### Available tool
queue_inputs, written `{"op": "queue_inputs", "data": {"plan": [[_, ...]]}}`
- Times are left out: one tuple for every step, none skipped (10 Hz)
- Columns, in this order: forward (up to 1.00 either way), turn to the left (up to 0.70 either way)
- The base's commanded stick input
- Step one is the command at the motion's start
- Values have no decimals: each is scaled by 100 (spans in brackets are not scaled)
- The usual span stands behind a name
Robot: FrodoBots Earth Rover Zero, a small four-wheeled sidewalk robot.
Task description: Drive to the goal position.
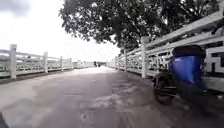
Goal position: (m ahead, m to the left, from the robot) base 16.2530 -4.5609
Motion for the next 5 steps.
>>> {"op": "queue_inputs", "data": {"plan": [[70,0],[70,0],[70,0],[70,0],[70,0]]}}
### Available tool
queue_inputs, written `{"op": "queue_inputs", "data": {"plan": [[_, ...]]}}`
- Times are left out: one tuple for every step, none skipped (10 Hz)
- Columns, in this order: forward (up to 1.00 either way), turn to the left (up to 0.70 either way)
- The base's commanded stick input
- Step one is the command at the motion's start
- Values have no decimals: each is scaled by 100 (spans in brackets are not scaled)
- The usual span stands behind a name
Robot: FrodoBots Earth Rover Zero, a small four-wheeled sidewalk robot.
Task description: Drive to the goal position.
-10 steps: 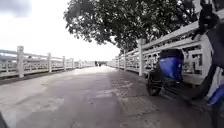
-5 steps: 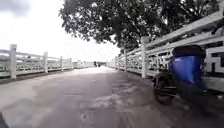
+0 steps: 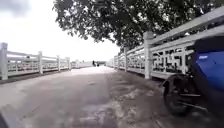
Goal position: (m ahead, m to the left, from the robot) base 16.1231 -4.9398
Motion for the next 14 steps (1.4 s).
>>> {"op": "queue_inputs", "data": {"plan": [[70,0],[70,0],[70,0],[70,0],[70,0],[70,0],[70,2],[70,13],[70,14],[70,14],[70,14],[70,14],[70,0],[70,0]]}}
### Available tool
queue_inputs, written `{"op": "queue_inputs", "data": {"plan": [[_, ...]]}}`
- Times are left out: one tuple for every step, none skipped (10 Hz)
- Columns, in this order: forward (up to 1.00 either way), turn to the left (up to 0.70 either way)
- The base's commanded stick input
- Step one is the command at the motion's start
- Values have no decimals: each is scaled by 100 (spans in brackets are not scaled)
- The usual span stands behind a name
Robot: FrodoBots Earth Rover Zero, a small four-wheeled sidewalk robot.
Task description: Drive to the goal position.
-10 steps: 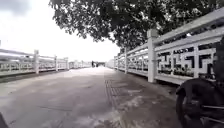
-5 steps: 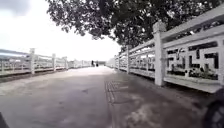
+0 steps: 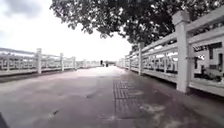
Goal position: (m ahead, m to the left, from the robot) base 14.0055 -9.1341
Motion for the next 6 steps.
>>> {"op": "queue_inputs", "data": {"plan": [[70,0],[70,0],[70,0],[70,0],[70,0],[70,0]]}}
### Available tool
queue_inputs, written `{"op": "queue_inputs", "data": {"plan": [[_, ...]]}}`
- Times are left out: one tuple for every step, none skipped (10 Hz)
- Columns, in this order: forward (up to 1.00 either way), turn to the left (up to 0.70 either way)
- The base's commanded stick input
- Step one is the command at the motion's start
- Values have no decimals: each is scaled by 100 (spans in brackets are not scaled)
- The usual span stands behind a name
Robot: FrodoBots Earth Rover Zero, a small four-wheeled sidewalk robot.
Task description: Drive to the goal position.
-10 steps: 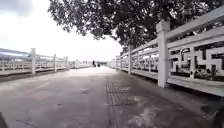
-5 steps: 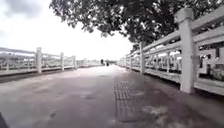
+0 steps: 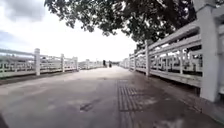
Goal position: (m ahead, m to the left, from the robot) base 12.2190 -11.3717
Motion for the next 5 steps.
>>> {"op": "queue_inputs", "data": {"plan": [[70,0],[70,0],[70,0],[70,0],[70,0]]}}
